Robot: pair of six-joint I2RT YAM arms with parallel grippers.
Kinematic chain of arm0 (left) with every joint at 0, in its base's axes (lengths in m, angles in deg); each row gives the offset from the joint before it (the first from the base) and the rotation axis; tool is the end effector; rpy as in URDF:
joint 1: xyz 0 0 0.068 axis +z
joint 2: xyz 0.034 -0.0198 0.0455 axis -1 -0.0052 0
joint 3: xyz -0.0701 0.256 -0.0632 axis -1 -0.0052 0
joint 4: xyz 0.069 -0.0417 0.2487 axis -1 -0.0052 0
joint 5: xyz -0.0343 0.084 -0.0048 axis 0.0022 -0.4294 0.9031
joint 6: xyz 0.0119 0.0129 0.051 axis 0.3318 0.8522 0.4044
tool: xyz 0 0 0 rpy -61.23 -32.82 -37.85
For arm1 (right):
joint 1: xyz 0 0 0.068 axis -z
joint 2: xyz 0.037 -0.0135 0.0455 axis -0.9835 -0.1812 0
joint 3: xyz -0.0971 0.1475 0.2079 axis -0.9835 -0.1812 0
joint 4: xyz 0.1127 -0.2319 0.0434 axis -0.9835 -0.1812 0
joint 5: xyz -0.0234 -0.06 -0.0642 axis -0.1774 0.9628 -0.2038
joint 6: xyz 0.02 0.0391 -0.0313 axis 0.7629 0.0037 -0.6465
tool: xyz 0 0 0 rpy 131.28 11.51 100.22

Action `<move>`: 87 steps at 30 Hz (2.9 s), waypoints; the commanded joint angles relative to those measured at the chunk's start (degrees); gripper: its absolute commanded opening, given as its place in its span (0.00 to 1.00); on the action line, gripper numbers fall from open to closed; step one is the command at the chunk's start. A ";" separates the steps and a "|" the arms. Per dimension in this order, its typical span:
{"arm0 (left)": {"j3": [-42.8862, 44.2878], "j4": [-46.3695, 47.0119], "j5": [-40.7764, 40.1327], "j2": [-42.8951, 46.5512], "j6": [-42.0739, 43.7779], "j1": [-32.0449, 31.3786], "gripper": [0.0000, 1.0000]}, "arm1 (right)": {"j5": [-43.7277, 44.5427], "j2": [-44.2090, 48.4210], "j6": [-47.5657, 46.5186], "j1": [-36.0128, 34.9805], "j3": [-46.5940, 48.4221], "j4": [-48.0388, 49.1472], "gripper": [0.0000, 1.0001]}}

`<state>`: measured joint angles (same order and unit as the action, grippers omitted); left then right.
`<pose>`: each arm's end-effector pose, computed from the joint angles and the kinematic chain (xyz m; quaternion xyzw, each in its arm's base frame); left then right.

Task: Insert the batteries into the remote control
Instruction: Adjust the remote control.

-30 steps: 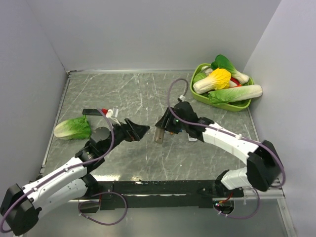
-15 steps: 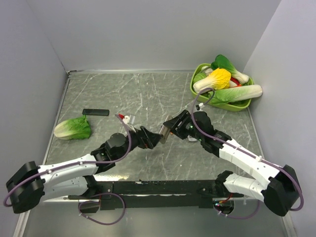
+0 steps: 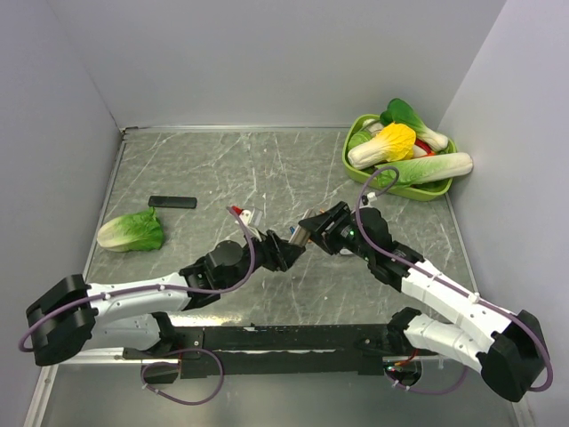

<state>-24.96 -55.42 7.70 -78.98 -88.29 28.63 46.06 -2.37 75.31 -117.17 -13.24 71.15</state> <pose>0.1267 -0.2140 0.2432 0.0408 0.7343 -0.4866 0.4715 0.1718 0.1345 0.2606 0.2592 0.7909 0.4731 0.2889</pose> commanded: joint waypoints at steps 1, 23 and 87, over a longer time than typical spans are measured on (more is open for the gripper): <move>2.69 3.70 -1.24 -1.41 1.27 -0.80 0.59 | 0.33 1.41 2.41 0.34 -0.86 2.98 0.11; 14.28 -27.93 -5.12 6.76 5.57 1.92 0.01 | 0.32 6.15 -32.01 0.43 5.82 -5.10 1.00; 43.38 -70.83 35.41 3.86 22.63 14.94 0.02 | -6.09 4.58 -128.98 -17.68 0.72 12.04 0.80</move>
<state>17.29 -128.88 41.91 -75.03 -66.26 43.40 38.39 2.24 -51.29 -134.15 -13.39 80.96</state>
